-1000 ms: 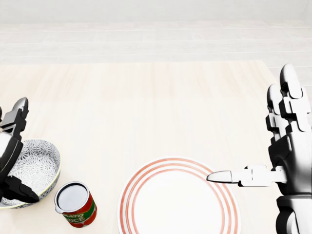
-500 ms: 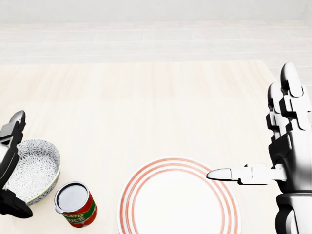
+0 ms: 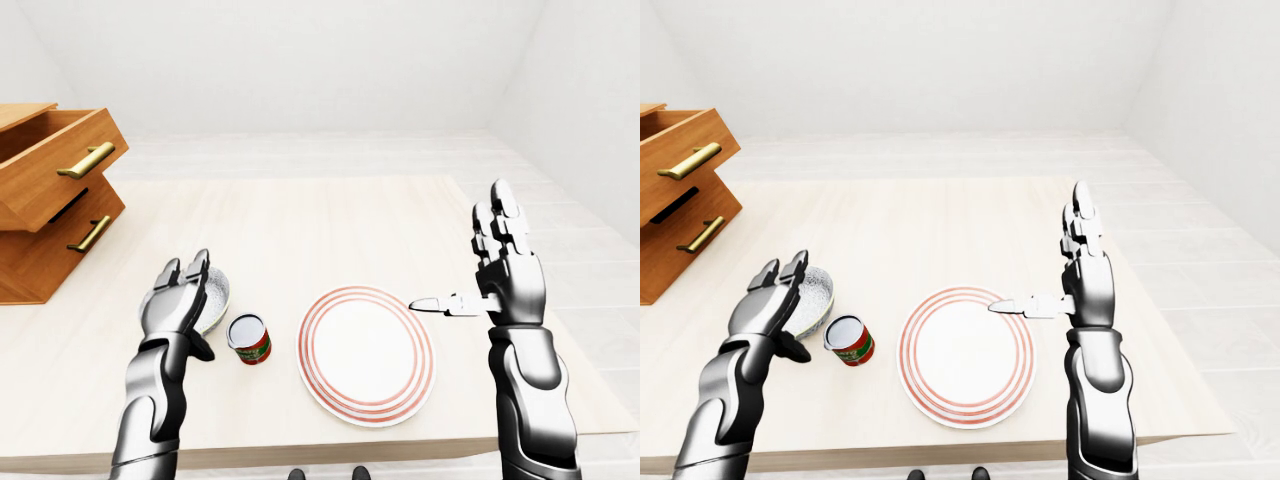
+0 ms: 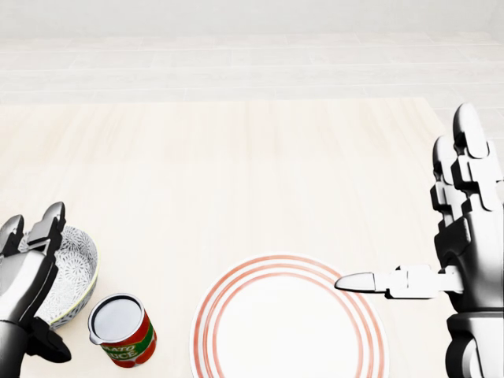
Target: Put the bowl on the plate.
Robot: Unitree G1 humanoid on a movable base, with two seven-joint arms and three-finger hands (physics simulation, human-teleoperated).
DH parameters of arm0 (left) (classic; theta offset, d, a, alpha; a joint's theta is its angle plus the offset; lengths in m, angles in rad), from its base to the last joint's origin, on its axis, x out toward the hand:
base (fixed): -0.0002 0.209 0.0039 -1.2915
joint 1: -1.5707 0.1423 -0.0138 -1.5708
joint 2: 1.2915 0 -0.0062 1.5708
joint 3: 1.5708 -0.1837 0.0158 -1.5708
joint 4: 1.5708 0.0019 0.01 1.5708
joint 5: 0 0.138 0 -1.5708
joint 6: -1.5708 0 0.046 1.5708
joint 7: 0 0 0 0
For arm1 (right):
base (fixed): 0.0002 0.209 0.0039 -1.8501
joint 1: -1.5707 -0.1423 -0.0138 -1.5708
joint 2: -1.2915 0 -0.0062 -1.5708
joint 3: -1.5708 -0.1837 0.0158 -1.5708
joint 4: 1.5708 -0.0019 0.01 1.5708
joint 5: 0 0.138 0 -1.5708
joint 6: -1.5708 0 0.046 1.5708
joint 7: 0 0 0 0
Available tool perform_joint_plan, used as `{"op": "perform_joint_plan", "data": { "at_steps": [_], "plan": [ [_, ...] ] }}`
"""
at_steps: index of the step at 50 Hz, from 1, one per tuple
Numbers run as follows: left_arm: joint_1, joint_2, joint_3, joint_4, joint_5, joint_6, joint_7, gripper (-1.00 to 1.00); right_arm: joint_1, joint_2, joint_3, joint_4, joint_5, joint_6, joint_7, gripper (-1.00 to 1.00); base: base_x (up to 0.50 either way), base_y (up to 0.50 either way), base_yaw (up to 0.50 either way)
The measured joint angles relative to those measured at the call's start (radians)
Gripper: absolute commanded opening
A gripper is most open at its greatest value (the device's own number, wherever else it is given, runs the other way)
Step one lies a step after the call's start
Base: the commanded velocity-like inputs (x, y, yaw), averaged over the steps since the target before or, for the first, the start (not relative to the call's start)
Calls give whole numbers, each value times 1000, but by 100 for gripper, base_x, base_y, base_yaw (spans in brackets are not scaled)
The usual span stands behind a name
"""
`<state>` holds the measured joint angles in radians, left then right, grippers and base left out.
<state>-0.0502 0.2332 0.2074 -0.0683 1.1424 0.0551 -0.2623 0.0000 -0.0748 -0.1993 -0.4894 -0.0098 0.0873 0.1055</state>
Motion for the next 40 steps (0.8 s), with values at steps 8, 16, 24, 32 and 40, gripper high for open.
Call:
{"op": "perform_joint_plan", "data": {
  "at_steps": [8,16,24,32,40],
  "plan": [
    [-8,5,-19,68,2,-4,49,100,-3,0,0,11,-1,0,-1,100,0,0,0],
    [-11,11,-32,114,2,-7,83,100,-5,0,3,19,-2,0,-3,100,0,0,0],
    [-7,16,-40,144,3,-9,108,100,-5,0,3,19,-3,0,-4,100,0,0,0],
    [-3,20,-43,167,4,-13,131,100,-4,0,5,18,-3,0,-5,100,0,0,0],
    [-2,24,-45,197,3,-18,154,100,-3,0,6,14,-4,0,-5,100,0,0,0]
  ]
}}
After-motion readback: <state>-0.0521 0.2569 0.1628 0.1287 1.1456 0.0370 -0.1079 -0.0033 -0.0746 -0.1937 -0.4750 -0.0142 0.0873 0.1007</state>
